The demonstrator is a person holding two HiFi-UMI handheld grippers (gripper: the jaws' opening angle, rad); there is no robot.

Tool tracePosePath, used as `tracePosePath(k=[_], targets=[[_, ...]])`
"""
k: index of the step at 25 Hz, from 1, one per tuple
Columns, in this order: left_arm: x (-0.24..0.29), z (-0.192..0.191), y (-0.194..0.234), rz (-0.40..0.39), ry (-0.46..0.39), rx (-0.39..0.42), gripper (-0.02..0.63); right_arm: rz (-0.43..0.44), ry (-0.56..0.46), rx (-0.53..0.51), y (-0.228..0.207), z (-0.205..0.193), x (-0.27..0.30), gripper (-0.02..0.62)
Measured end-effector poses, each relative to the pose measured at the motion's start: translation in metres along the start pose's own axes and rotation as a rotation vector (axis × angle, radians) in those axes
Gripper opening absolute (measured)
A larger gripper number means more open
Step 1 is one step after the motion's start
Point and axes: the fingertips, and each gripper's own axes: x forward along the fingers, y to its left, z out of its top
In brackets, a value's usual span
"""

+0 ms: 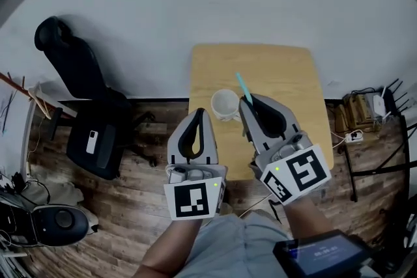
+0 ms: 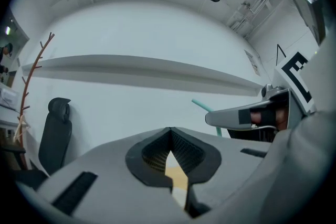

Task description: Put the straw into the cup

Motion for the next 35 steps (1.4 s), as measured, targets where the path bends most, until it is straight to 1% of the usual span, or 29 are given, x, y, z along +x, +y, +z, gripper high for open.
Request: tracePosePath(k=[4,7,10,14,20,25,30,35], targets=[[0.016,0.02,0.009,-0.024,-0.047,0.028,-0.002,-0.008,-0.066,-0.026,0.0,0.025,0.015,0.023],[0.02,0.027,0.01,-0.034,-0.058,0.042,-0.002,-0.013,-0.093,-0.032,-0.004,0.035,0.02,0.023],[0.029,0.031,0.008,-0.044,-0.062,0.045,-0.002,-0.028,-0.102,-0.021,-0.015,0.039,0.027,0.023],[0.041,0.025,0.012,-0.046,-0.042,0.048,-0.002,-0.032,-0.086,-0.007,-0.023,0.031,0.039,0.023],[0.073,0.002,0.014,-0.04,-0.001,0.027,-0.002,-0.026,-0.045,0.027,-0.048,0.008,0.063,0.023],[0.1,-0.027,0.016,-0.023,0.055,0.007,-0.002,-0.011,0.003,0.064,-0.07,-0.02,0.083,0.023],[0.127,-0.064,0.022,0.001,0.122,-0.023,-0.002,0.009,0.059,0.111,-0.092,-0.057,0.106,0.023],[0.139,-0.107,0.032,0.004,0.191,-0.028,-0.002,0.026,0.108,0.15,-0.097,-0.096,0.12,0.023]])
